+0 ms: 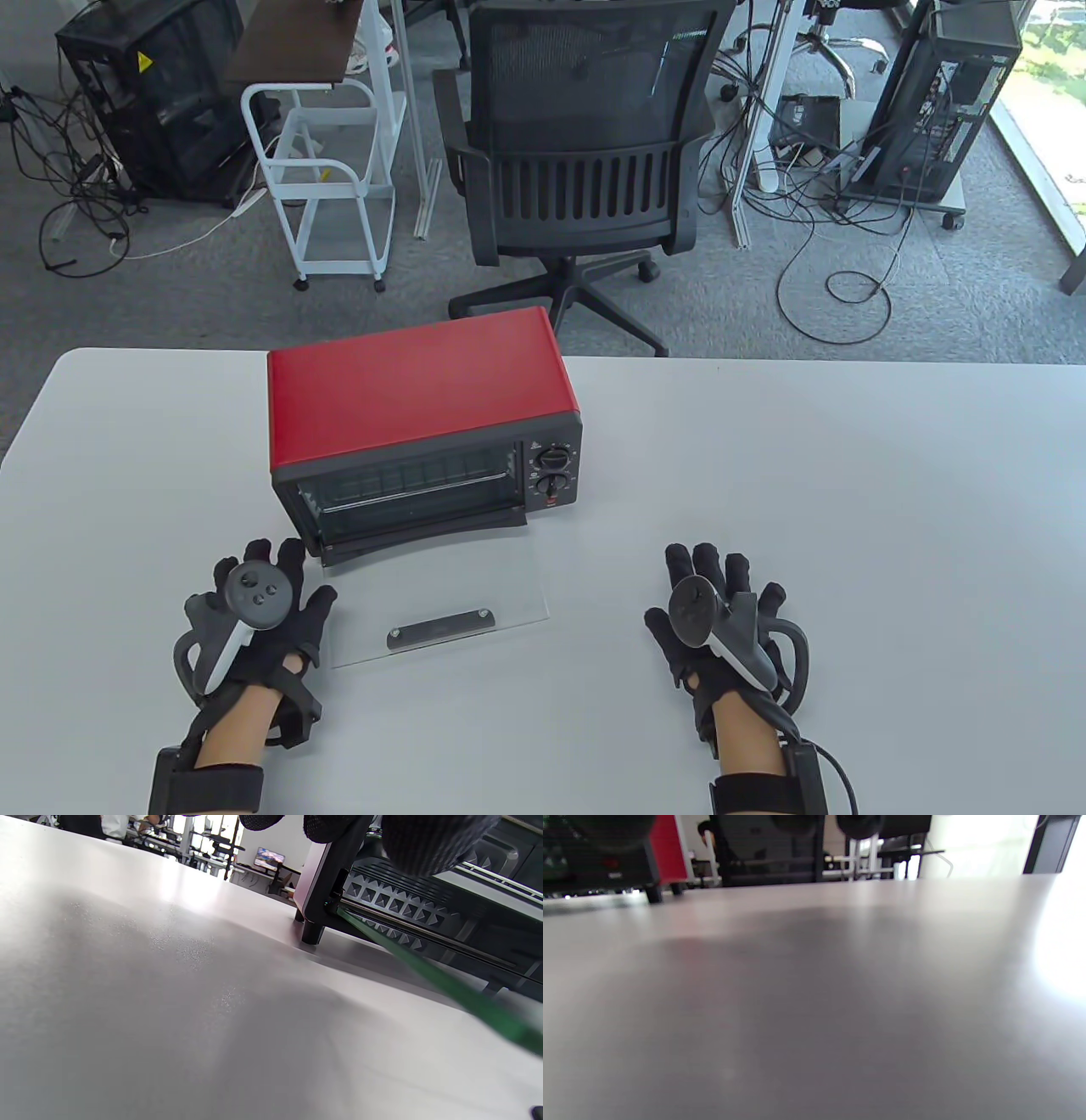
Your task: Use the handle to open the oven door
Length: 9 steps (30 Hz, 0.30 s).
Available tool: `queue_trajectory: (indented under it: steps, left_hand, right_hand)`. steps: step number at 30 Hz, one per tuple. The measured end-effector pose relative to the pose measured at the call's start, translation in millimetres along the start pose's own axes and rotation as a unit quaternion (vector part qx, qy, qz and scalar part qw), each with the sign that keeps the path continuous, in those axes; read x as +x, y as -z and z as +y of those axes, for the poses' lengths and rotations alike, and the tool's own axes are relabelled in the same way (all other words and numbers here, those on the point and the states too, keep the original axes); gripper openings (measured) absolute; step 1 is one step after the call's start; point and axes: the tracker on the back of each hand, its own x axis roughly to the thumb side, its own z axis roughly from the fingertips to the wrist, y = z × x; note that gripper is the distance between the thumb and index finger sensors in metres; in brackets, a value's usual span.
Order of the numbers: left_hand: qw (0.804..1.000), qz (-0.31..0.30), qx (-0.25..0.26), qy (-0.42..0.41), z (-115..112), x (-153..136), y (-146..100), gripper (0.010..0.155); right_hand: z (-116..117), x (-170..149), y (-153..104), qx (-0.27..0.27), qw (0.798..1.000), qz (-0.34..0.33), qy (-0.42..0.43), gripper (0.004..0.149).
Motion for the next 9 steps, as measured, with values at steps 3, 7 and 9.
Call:
queue_trajectory:
  steps: [3,7,9]
  left_hand:
    - [1.000,0.000,0.001,-0.001,0.1,-0.1,0.3,0.072]
    - [1.000,0.002,-0.001,0.001,0.0,-0.1,0.1,0.072]
    - [1.000,0.002,-0.001,0.001,0.1,-0.1,0.1,0.072]
  right_hand:
    - [0.1,0.2,0.1,0.002,1.000,-0.001,-0.001,0.078]
    - [0.0,0.2,0.4,0.001,1.000,-0.001,0.000,0.078]
    - [0.3,0.0,0.5,0.002,1.000,-0.001,0.002,0.078]
